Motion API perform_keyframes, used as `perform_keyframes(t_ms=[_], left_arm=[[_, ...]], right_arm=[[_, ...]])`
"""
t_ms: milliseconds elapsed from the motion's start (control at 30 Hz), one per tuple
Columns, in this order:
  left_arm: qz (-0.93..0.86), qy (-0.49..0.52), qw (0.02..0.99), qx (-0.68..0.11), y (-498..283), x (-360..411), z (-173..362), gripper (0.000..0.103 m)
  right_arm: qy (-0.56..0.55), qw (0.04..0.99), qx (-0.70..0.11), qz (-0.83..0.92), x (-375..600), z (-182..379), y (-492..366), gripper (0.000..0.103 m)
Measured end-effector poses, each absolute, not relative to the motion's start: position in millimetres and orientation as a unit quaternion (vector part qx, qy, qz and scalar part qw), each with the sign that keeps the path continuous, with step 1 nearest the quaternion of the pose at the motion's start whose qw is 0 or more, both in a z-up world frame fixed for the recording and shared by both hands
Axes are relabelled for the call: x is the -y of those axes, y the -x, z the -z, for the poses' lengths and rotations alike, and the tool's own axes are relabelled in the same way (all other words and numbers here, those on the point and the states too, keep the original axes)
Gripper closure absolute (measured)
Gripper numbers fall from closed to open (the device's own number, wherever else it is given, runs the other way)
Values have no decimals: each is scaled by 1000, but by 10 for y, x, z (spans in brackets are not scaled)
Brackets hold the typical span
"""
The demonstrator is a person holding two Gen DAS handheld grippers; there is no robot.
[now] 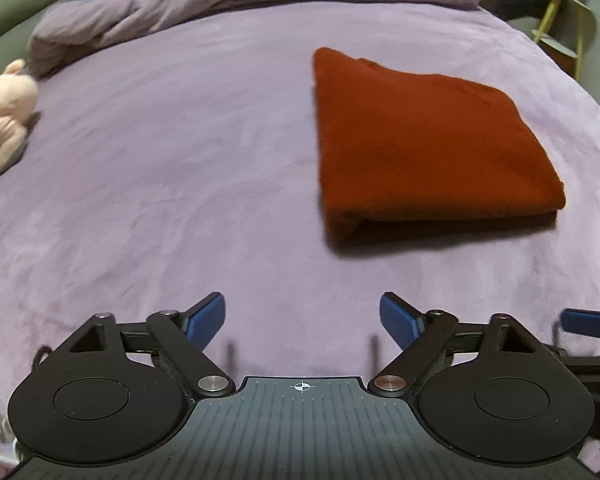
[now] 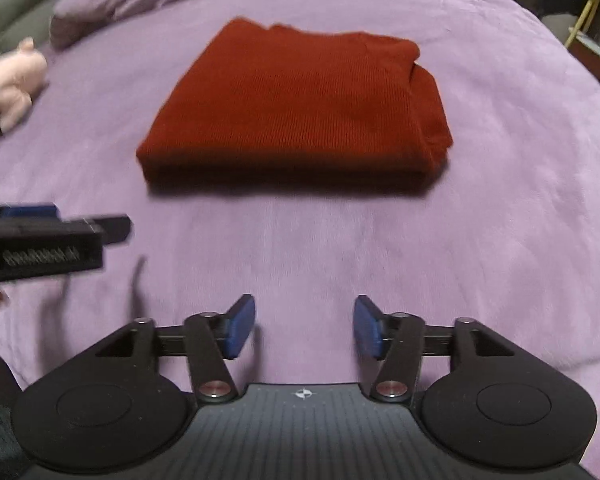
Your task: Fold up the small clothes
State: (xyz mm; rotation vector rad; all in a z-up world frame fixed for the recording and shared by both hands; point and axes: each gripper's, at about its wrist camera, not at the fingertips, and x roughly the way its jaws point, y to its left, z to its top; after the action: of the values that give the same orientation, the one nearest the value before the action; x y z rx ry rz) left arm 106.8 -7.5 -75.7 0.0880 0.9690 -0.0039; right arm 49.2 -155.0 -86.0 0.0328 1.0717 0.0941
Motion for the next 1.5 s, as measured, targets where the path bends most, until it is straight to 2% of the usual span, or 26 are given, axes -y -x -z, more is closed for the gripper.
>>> perform_keyframes(t_ms=[67, 167, 200, 367, 567, 1500], left_arm=[[-9, -44, 889, -456, -1033, 43, 648, 7], [-9, -31, 895, -445, -1006, -5, 491, 6], [-7, -27, 895, -446, -1002, -10, 457, 6], [5, -20, 890, -456, -1019, -10, 351, 6], [28, -76, 869, -488, -1101, 128, 369, 6], [24, -67, 865, -496, -1152, 140, 382, 6]], right_arm=[[5, 862, -505, -34, 1499, 770, -459, 30], [-3, 870, -493, -10, 1501, 582, -466, 15], [-7, 868, -497, -3, 1499, 532, -489, 14], [5, 868, -497, 12, 1431, 381, -534, 14], [2, 857, -514, 38, 1438, 326, -588, 14], [-7, 857, -513, 56, 1530, 242, -642, 14]])
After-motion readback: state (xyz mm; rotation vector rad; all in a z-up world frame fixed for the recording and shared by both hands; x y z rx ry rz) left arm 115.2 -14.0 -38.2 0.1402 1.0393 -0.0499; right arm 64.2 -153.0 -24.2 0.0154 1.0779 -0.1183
